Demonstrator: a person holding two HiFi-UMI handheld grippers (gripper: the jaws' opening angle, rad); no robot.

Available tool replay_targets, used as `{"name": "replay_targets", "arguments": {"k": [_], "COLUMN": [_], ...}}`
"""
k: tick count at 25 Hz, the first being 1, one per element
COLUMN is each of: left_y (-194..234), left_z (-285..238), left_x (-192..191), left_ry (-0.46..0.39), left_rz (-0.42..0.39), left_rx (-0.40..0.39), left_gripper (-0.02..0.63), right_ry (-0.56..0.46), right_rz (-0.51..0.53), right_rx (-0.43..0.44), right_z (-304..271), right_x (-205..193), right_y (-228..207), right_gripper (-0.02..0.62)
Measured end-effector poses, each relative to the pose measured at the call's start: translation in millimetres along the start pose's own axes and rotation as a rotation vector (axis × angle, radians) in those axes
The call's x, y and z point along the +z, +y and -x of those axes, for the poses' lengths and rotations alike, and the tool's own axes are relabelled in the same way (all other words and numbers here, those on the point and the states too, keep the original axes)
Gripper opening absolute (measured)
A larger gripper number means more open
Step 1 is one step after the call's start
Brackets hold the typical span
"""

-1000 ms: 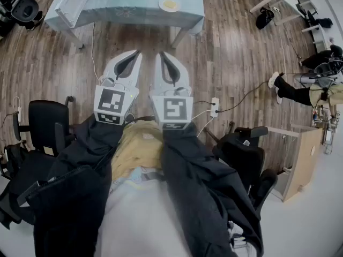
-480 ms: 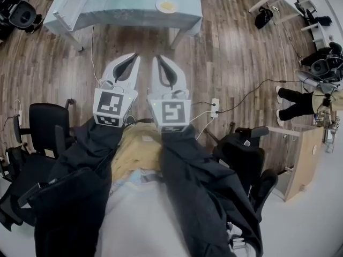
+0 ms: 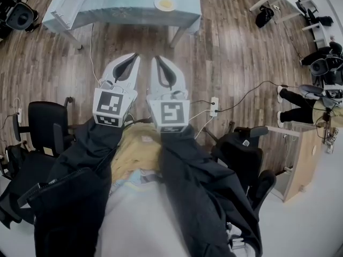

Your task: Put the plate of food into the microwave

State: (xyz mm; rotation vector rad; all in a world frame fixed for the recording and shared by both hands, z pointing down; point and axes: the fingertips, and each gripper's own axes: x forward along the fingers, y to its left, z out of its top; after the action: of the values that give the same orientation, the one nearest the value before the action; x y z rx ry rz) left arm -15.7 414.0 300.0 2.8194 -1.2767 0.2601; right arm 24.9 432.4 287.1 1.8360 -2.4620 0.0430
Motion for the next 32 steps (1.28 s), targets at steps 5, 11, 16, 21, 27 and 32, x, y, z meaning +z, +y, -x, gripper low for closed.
{"name": "replay_targets", "arguments": {"k": [5,11,16,21,27,32], "left_y": [-16.8,-41.6,-67.8,-81.3,-80.7,-75.7], "left_z": [-5.0,-10.5,-12.1,-13.1,-15.1,-32.9], "left_x": [1.5,-10.4,-18.8,-34.7,-34.9,-36.6], "left_ry": [0.004,0.020,0.039,0.067,0.063,0.077], "left_rz": [0.016,0.031,0.056,0.061,0.066,0.078], "left_rx": [-0.005,-0.020,-0.018,-0.032,-0.027,-0.057], "left_gripper": [-0.005,-0.005,-0.005,-0.005,-0.005,-0.005], "right_ry": [0.006,0.024,0.045,0.073,0.077,0.073], "right_rz": [0.001,0.001,-0.005,-0.021,-0.036,0.001], "right_rx": [0.001,0.003,0.008,0.026,0.030,0.020], "right_z": [9.2,24.0,45.3,50.9,45.5,32.4], "right_x": [-4.0,-15.1,-28.5,-47.0,-50.8,-45.6], "right_y": [-8.8,-18.1,-28.3,-30.0,-31.2,-35.1], "right_gripper": [-0.008,-0.008,-0.008,-0.008,-0.008,-0.006]}}
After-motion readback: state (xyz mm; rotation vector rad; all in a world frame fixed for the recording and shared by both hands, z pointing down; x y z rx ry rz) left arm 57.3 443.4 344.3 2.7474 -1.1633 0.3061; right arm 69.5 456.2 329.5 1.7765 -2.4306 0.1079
